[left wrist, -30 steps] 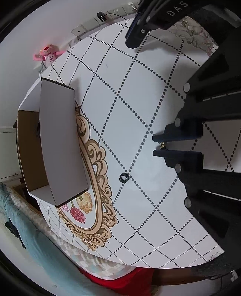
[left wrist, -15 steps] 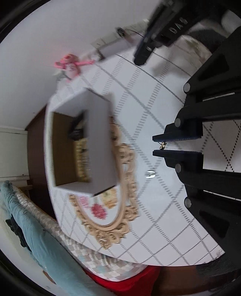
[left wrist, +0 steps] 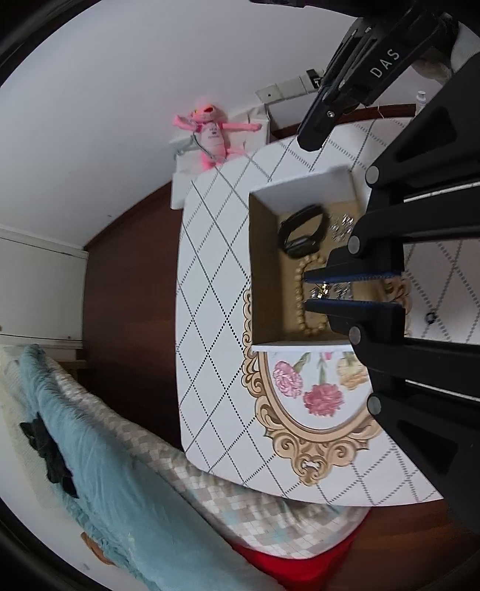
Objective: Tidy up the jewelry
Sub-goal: 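Drop both charms into the cardboard box by opening both grippers, then grasp the small black ring with the left gripper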
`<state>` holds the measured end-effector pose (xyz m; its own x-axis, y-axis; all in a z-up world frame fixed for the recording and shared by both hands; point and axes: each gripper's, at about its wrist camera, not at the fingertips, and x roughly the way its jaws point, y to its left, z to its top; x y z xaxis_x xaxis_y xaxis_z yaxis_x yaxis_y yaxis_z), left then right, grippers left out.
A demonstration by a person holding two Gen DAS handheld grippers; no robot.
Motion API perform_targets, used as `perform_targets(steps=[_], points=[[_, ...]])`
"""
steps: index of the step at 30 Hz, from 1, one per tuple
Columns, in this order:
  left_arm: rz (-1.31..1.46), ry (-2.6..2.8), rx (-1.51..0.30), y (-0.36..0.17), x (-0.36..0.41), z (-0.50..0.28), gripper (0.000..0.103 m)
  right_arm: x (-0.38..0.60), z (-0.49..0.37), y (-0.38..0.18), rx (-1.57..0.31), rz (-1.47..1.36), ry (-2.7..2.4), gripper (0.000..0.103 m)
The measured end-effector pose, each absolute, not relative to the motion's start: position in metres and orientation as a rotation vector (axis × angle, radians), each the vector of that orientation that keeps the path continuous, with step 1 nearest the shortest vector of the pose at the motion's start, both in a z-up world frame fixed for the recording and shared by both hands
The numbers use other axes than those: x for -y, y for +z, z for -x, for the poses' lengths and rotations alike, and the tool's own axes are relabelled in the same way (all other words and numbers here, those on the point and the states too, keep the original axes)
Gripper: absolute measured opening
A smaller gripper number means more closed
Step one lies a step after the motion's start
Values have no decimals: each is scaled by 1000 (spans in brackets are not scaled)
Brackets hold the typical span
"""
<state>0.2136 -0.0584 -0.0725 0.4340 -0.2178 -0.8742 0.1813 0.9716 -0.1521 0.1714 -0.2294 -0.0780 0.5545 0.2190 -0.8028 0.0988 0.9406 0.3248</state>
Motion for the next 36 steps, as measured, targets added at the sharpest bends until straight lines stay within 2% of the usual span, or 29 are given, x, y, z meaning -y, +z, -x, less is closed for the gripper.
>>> perform_targets(steps=[4, 10, 12, 14, 18, 20, 21, 23, 24, 29, 36], points=[[27, -258, -1185, -96, 62, -239, 6, 227, -212, -101, -1083, -355, 103, 11], [9, -205, -1269, -115, 61, -261, 12, 221, -250, -136, -1242, -317, 127, 12], [11, -183, -1265, -114, 57, -264, 30, 220, -255, -142, -1269, -295, 122, 13], [4, -143, -1239, -109, 51, -264, 78, 219, -259, -142, -1276, -276, 110, 34], [-24, -105, -1198, -104, 42, -261, 86, 222, -257, -134, -1250, -231, 60, 54], [-52, -91, -1187, -105, 39, -259, 103, 221, -255, -131, -1236, -183, 22, 65], [-66, -85, -1179, -105, 38, -257, 103, 221, -253, -130, -1233, -159, -2, 68], [-92, -69, -1156, -106, 36, -252, 103, 219, -249, -129, -1229, -95, -48, 93], [-99, -61, -1145, -106, 35, -250, 103, 218, -247, -129, -1228, -76, -62, 97], [-83, -40, -1119, -101, 29, -236, 103, 214, -234, -127, -1198, 23, -136, 102], [-48, -39, -1044, -65, 20, -215, 103, 214, -217, -94, -1112, 0, -147, 102]])
